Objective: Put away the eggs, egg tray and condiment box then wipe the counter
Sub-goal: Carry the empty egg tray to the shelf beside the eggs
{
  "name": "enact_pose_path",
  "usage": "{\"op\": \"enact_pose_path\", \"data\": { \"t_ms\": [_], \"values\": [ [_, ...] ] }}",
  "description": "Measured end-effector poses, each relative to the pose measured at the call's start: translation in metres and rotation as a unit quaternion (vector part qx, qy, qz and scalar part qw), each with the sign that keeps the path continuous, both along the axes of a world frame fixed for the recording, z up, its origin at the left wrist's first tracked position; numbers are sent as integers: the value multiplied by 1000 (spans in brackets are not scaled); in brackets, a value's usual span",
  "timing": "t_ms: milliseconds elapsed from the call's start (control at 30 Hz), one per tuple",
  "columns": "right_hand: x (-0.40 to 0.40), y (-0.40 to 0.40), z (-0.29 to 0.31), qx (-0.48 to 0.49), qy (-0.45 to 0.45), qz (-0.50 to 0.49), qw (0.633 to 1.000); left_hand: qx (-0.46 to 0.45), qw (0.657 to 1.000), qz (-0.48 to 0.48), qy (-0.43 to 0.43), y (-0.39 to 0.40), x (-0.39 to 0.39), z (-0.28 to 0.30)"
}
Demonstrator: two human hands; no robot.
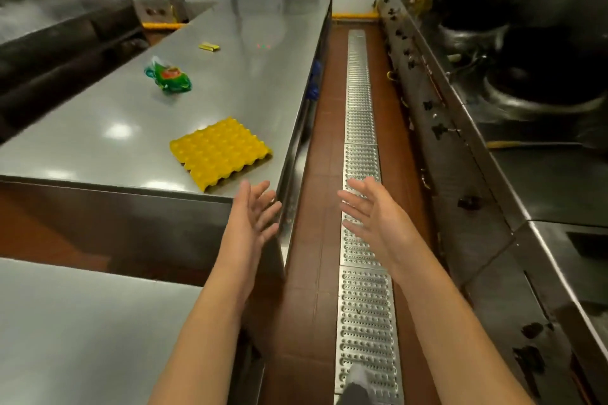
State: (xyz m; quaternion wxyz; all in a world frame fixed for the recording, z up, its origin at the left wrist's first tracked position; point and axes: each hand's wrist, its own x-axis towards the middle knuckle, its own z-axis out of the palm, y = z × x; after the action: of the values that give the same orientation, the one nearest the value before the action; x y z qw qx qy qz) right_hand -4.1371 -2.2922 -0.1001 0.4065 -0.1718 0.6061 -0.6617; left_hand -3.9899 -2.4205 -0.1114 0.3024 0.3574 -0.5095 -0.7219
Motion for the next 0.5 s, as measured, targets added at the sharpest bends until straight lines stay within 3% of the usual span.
{"op": "enact_pose_path", "data": {
  "t_ms": [233,500],
  "values": [
    [-90,-115,7,-24,-46,113,992,-26,995,98,3,-76,-84,21],
    [-124,-204,-11,-13,-45,200,979,0,982,190,-26,-143,-101,10]
  ]
}}
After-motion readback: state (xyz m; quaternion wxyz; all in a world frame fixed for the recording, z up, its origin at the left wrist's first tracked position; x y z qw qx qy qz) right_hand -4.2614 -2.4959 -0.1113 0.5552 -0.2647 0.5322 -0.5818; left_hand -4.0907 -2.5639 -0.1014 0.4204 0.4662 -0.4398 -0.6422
